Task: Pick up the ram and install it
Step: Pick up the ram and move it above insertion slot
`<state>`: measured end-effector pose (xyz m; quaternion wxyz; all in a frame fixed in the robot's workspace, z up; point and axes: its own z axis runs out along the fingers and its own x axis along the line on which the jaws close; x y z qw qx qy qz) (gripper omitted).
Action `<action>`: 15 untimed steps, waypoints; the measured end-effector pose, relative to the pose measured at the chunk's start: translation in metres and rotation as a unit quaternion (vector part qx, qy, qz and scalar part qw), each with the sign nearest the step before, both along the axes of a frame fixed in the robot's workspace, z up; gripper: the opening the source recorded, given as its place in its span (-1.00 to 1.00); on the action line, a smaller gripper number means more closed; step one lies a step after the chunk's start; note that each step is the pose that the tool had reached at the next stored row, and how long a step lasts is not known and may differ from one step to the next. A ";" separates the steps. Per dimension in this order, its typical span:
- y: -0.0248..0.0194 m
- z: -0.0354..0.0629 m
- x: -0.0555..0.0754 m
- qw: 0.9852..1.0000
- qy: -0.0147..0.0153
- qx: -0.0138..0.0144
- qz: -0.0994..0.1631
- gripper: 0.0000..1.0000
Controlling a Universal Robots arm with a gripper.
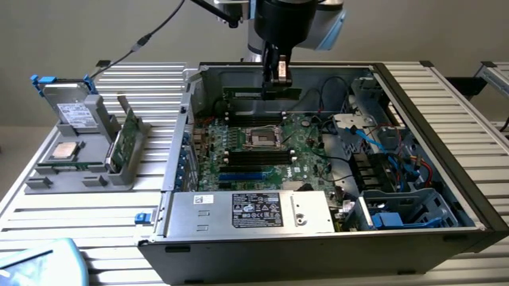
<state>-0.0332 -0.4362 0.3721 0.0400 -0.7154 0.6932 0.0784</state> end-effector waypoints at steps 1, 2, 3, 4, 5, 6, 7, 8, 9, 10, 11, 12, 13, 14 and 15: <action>0.0002 -0.0007 0.001 1.000 0.000 -0.002 -0.001 -0.72; 0.0004 -0.0017 0.002 1.000 0.000 -0.003 -0.001 -0.72; 0.0008 -0.0027 0.004 1.000 0.000 -0.004 -0.001 -0.72; 0.0011 -0.0042 0.004 1.000 0.000 -0.005 -0.001 -0.72; 0.0011 -0.0061 0.004 1.000 0.000 -0.005 -0.001 -0.72; 0.0012 -0.0077 0.004 1.000 0.000 -0.005 -0.001 -0.72; 0.0013 -0.0095 0.004 1.000 0.000 -0.005 -0.001 -0.72; 0.0015 -0.0113 0.005 1.000 0.000 -0.005 -0.001 -0.72; 0.0021 -0.0131 0.006 1.000 0.000 -0.006 -0.001 -0.72; 0.0031 -0.0147 0.008 1.000 0.000 -0.006 -0.001 -0.72; 0.0041 -0.0161 0.010 1.000 0.000 -0.006 -0.001 -0.72; 0.0049 -0.0172 0.012 1.000 0.000 -0.006 -0.001 -0.72; 0.0055 -0.0180 0.014 1.000 0.000 -0.006 -0.001 -0.72; 0.0061 -0.0190 0.015 1.000 0.000 -0.006 -0.001 -0.72; 0.0067 -0.0196 0.017 1.000 0.000 -0.006 -0.001 -0.72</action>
